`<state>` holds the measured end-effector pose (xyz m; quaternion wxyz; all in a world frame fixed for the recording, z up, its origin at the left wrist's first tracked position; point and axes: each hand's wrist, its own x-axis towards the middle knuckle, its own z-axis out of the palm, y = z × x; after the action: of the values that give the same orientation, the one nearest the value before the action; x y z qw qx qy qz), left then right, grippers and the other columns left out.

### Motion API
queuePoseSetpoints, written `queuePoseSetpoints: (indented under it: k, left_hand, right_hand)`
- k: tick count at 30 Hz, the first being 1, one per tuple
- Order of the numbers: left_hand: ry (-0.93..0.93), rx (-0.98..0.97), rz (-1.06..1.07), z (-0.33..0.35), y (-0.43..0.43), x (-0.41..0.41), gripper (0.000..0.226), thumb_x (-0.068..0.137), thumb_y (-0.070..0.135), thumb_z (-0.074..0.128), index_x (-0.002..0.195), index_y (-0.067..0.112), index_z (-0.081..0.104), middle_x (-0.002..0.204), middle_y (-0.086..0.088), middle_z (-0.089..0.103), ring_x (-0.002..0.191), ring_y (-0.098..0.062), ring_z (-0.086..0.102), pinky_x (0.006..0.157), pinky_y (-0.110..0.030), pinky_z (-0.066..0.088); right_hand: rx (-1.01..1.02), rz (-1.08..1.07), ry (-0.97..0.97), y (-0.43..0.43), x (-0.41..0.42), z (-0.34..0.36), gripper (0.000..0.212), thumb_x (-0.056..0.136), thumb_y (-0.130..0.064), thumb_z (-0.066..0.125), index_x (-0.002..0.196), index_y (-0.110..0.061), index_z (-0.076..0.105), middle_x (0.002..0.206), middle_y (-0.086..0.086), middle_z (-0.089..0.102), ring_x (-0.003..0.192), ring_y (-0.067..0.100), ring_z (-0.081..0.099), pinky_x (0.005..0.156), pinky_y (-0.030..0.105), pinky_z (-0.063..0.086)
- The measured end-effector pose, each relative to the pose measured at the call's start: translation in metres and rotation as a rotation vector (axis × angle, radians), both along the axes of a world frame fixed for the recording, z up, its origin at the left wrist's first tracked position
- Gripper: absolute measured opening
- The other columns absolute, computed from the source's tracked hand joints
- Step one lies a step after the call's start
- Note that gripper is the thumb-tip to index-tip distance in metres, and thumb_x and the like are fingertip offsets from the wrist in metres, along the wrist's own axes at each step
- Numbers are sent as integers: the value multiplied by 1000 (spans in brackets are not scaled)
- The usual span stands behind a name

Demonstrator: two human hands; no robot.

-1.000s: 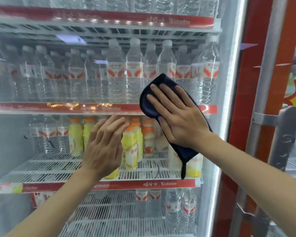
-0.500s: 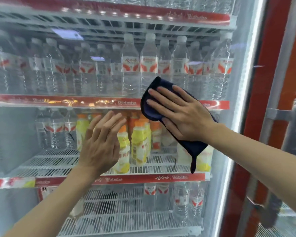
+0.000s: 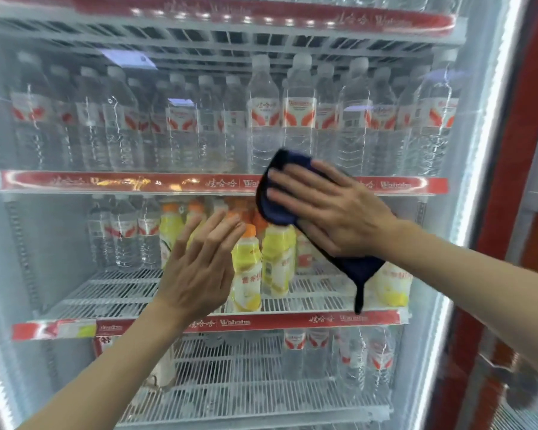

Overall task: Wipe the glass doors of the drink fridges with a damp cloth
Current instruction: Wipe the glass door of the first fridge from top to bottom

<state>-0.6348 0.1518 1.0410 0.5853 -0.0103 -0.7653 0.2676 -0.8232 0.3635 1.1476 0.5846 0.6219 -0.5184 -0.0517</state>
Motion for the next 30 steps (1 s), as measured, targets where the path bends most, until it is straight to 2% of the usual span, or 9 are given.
queuePoseSetpoints:
  k: [3,7,11,15,19,21,24,26,30]
  left_hand:
    - [28,16,-28,-2,-1,-2,49,97,11,46,144,3,42,150,-11,42,145,-29,37,123,-51,25]
    - [52,17,-86,-3,-1,1,49,94,9,46,143,3,42,148,-11,43,144,-30,38,124,-48,24]
    - [120,98,-134,1,-2,17,46,94,10,46,140,5,44,145,-10,45,143,-28,38,123,-46,24]
    - [160,162,-38,6,-32,46,48,95,19,46,140,3,43,145,-13,43,142,-31,38,122,-48,23]
    - [136,157,59,7,-56,53,59,98,40,45,143,2,41,147,-14,41,142,-33,37,121,-52,25]
    - [131,134,86,6,-60,51,64,96,44,48,145,2,40,148,-14,40,143,-32,36,123,-49,21]
    - [137,115,82,5,-59,52,64,97,43,48,145,2,39,148,-14,39,144,-32,34,124,-48,19]
    - [138,124,54,6,-58,54,60,99,41,45,145,2,40,148,-13,39,145,-31,34,124,-49,20]
    - [137,153,-52,8,-58,68,55,100,36,43,143,3,42,146,-12,42,144,-30,36,123,-48,23]
  right_hand:
    - [-200,-7,-115,-14,12,2,57,108,-31,38,162,-12,29,169,10,23,158,27,19,129,51,17]
    - [-341,30,-273,-33,31,-60,61,104,-30,44,160,-8,32,168,14,26,158,32,21,128,54,18]
    - [-95,0,-99,-35,37,-114,63,106,-37,43,162,-13,28,170,7,23,158,26,20,129,48,15]
    - [145,31,66,-31,29,-71,62,108,-38,44,163,-16,27,170,4,22,158,22,19,129,45,18]
    - [-117,56,-107,-46,41,-15,57,107,-32,41,161,-15,31,169,7,25,158,25,21,128,49,20]
    - [-254,50,-198,-57,51,-23,58,106,-30,41,161,-12,32,169,9,26,158,27,21,128,52,21]
    - [-331,61,-270,-72,66,-62,61,105,-31,43,160,-9,32,168,11,26,157,29,23,127,55,20]
    - [-275,57,-245,-78,73,-90,62,104,-33,44,160,-10,32,168,10,26,157,29,23,128,53,19]
    - [34,-2,-24,-76,74,-125,66,106,-40,44,164,-14,24,171,5,20,159,25,17,129,48,14]
